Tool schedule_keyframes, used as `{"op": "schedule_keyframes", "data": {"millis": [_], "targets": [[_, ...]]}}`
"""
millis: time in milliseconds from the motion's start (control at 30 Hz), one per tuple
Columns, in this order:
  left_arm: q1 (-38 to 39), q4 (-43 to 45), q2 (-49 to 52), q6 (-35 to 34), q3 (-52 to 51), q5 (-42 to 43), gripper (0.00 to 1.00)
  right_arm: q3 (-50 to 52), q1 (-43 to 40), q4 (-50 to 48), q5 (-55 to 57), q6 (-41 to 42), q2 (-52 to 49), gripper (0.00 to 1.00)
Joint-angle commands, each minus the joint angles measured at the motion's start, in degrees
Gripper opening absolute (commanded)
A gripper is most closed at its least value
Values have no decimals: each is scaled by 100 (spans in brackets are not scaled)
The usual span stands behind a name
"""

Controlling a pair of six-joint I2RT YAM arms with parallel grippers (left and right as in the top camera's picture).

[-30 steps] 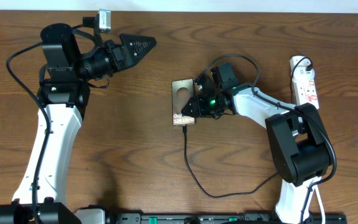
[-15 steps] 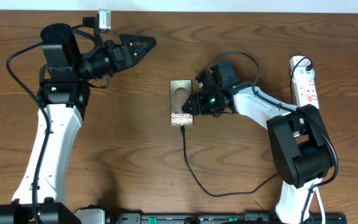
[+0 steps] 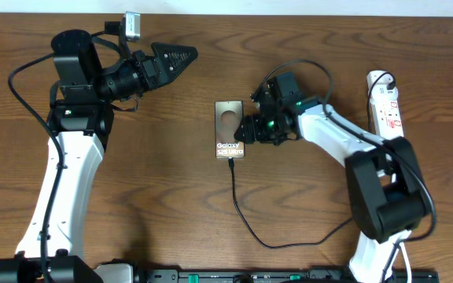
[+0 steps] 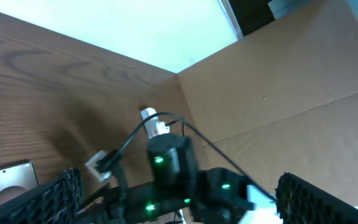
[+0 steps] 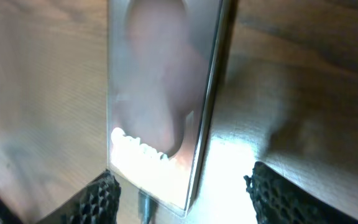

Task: Plug charger to phone and switch on socket
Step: 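Lower the phone with the right gripper and lay it flat on the table, then move the right gripper over the white power strip's switch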

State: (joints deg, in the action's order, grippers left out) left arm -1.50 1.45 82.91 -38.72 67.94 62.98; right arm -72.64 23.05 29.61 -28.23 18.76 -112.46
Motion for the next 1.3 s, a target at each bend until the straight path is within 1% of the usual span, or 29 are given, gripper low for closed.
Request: {"op": "schedule_keyframes", "data": {"millis": [0, 100, 233, 300, 367, 433, 467, 500, 833, 867, 1067, 1267], "targets": [[-20, 7, -94, 81, 50, 15, 100, -647, -13, 466, 308, -195, 651, 67], [-20, 7, -94, 79, 50, 15, 100, -1322, -26, 1460, 935, -205, 861, 69], [-20, 7, -94, 79, 50, 15, 100, -2396, -168, 2826, 2000, -417, 940, 75], [-20, 7, -94, 79, 50, 15, 100, -2889, -330, 3386, 2579, -431, 940, 80], [-20, 7, -94, 79, 50, 15, 100, -3185, -507, 3718, 2986, -428, 940, 84], [-20, 4, -94, 79, 50, 15, 100, -3421, -769, 3993, 3407, -428, 940, 93], [-20, 7, -94, 81, 50, 15, 100, -3471, -931, 4061, 3571, -428, 940, 98], [-20, 7, -94, 79, 50, 15, 100, -3493, -1097, 4103, 3685, -431, 940, 99], [-20, 7, -94, 81, 50, 15, 100, -3475, -2747, 4148, 3825, -472, 931, 99], [-20, 4, -94, 79, 50, 15, 100, -3460, -3016, 4133, 3895, -485, 927, 99], [-20, 4, -94, 79, 50, 15, 100, -3261, -3834, 3882, 3908, -997, 876, 99], [-20, 7, -94, 79, 50, 15, 100, -3029, -4441, 3571, 3904, -1027, 614, 99]]}}
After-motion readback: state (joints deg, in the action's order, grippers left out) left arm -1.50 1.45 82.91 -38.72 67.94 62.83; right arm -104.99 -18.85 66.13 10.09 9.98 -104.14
